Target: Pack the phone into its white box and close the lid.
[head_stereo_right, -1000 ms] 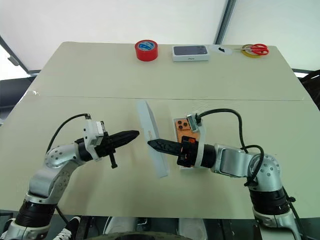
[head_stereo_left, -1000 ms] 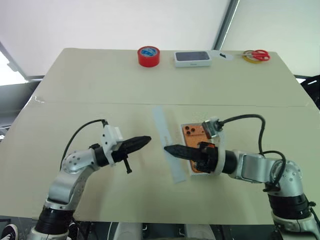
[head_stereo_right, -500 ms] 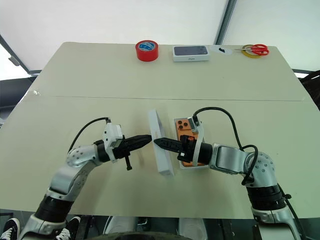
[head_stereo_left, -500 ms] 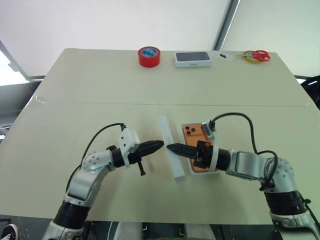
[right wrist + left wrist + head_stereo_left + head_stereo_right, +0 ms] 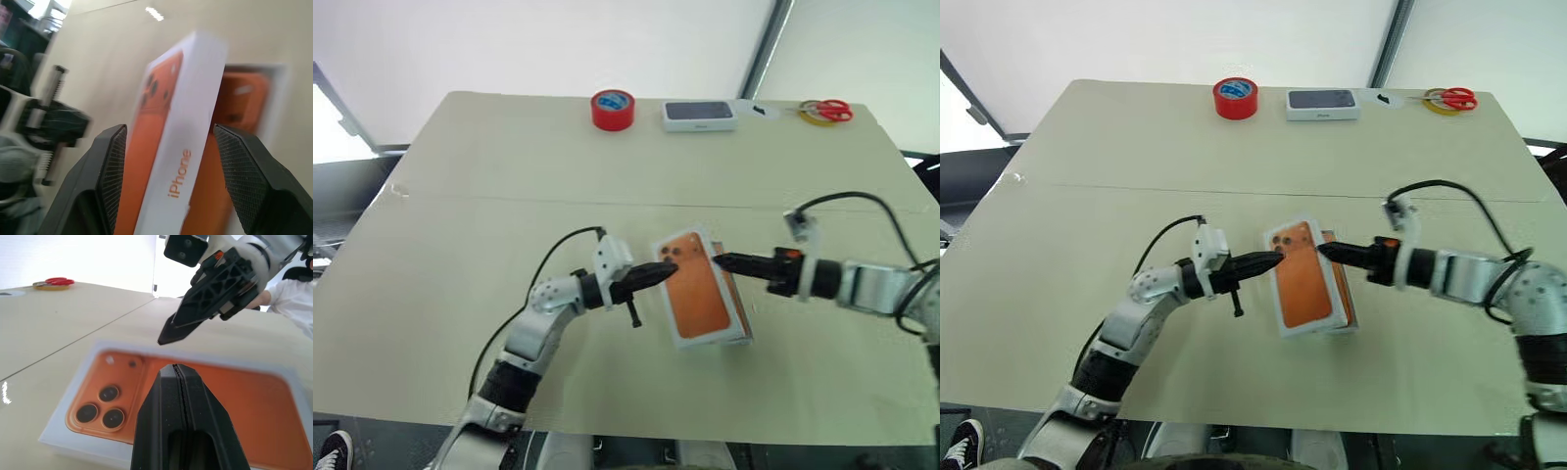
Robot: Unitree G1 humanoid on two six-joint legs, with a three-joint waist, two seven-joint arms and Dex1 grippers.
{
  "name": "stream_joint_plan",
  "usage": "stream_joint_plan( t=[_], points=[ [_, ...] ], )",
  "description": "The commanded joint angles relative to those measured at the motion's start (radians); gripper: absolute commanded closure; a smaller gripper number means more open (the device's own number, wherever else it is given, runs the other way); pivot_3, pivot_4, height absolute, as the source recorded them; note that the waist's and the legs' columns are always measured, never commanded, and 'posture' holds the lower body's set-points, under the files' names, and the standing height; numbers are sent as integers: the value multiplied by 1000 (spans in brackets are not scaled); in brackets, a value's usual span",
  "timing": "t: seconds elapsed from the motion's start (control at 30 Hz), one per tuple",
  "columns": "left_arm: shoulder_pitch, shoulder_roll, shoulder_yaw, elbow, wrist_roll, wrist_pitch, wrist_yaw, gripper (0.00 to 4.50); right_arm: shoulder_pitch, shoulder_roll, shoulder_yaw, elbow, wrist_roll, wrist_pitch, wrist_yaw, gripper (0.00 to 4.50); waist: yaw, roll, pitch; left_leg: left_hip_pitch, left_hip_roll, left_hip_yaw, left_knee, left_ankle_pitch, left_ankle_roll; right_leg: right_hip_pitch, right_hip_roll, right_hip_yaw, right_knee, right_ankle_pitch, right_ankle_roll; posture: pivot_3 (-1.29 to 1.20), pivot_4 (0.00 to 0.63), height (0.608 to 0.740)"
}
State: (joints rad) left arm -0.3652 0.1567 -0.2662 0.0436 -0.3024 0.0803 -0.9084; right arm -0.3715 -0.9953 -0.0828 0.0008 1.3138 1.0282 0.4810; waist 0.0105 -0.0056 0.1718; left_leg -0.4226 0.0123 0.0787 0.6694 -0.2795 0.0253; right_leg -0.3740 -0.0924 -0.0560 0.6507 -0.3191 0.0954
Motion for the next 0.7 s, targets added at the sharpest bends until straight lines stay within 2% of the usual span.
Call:
stream_joint_plan(
  t=[0.03,0.07,0.1,0.17,0.23,0.3,0.4,0.47,0.53,0.7],
  points=[
    [-11,-5,-17,-22,3,-11,-10,4500,-27,10,9,28,-204,-133,129,1588,-1,0,0,0,0,0,0,0,0,0,0,0,0,0,0,0,150,730],
    [-4,11,-12,-31,4,-9,-20,4500,-13,10,31,0,-269,-176,162,1588,-1,0,0,0,0,0,0,0,-1,0,0,0,1,0,0,0,150,730],
    [10,34,-6,-49,-9,9,-39,4500,10,9,63,-36,-381,-276,189,1818,-1,0,0,0,1,0,0,1,-1,0,1,0,1,0,0,0,150,730],
    [42,97,-5,-96,-32,58,-83,4500,22,38,76,-43,-488,-362,185,2423,-4,0,0,1,3,0,0,1,-2,0,2,0,1,0,0,0,150,730],
    [77,175,-15,-144,-40,102,-129,4500,37,54,92,-31,-609,-473,206,3444,-5,3,0,1,4,-1,0,2,-3,0,4,0,1,0,0,0,150,730],
    [99,226,-19,-159,-22,99,-143,4500,55,74,83,-32,-666,-522,221,4481,-5,4,0,1,3,0,0,2,-4,0,3,0,1,0,0,0,150,730],
    [84,229,-22,-105,32,44,-110,4500,93,93,66,-48,-712,-552,243,4481,7,3,0,1,3,-1,2,5,-8,1,2,0,1,0,0,0,150,730],
    [58,202,-41,-56,78,1,-79,4500,138,88,75,-82,-765,-606,271,4481,13,3,0,1,2,-2,4,4,-7,3,1,-1,1,0,0,0,150,730],
    [35,175,-70,-17,126,-39,-61,4500,160,90,67,-102,-765,-583,289,4481,14,3,0,0,2,-2,8,1,-2,4,1,-1,1,0,0,0,150,730],
    [-24,108,-107,74,160,-46,-53,4500,178,77,52,-139,-816,-605,332,4481,2,3,0,-1,2,-2,11,1,-2,4,1,-1,2,1,2,0,150,730]
  ],
)
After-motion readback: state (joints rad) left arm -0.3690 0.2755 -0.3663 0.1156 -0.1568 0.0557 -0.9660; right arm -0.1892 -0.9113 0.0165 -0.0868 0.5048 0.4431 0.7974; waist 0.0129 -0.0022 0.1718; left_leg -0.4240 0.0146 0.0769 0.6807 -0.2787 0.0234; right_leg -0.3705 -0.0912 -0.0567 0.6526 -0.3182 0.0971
